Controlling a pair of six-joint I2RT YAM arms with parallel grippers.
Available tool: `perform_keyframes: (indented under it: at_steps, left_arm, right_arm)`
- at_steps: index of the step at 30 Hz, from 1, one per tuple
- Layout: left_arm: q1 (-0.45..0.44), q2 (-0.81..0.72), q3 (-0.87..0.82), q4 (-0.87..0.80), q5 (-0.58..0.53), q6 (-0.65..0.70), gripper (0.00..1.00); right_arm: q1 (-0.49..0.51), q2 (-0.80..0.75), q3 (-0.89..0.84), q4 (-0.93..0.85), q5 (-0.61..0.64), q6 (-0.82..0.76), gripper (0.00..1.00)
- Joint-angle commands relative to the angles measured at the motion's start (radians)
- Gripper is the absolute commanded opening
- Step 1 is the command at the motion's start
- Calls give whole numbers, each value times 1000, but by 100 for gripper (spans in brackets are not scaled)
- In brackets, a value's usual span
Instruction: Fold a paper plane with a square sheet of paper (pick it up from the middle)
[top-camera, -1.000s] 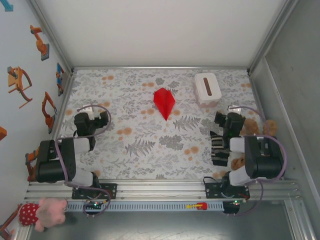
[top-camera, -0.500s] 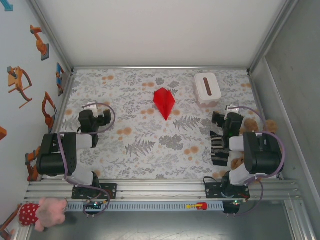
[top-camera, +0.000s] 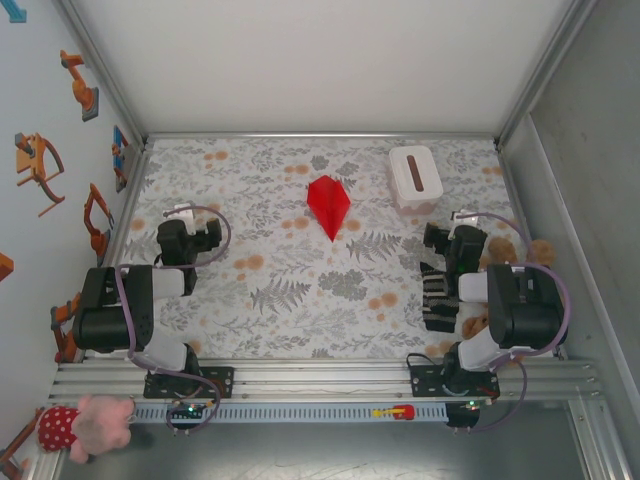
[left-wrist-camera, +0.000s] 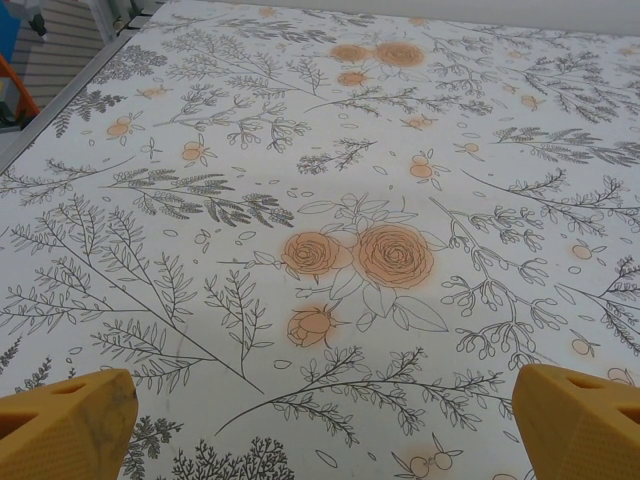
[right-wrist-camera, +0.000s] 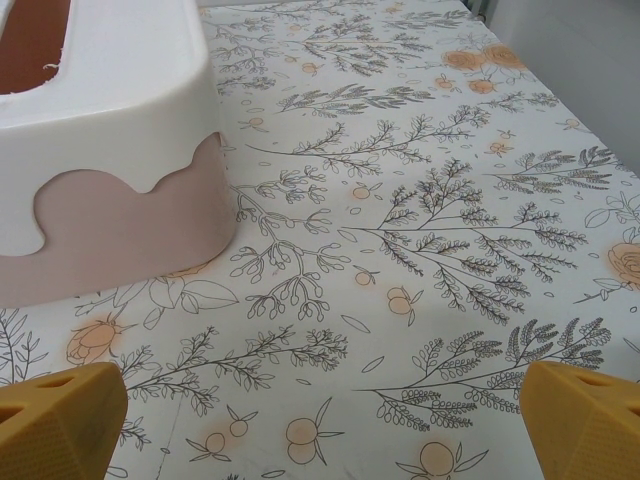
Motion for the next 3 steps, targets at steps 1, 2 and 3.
perform_keyframes:
  at_steps: [1, 2, 3]
  left_arm:
    - [7, 6, 9, 18, 12, 10, 96]
    - [5, 5, 8, 19, 12, 12, 96]
    - [4, 5, 5, 23, 9, 13, 96]
  right_arm:
    - [-7, -3, 21, 41, 4, -7, 99]
    - [-8, -3, 22, 41, 4, -7, 99]
    - [-8, -3, 19, 41, 4, -6, 99]
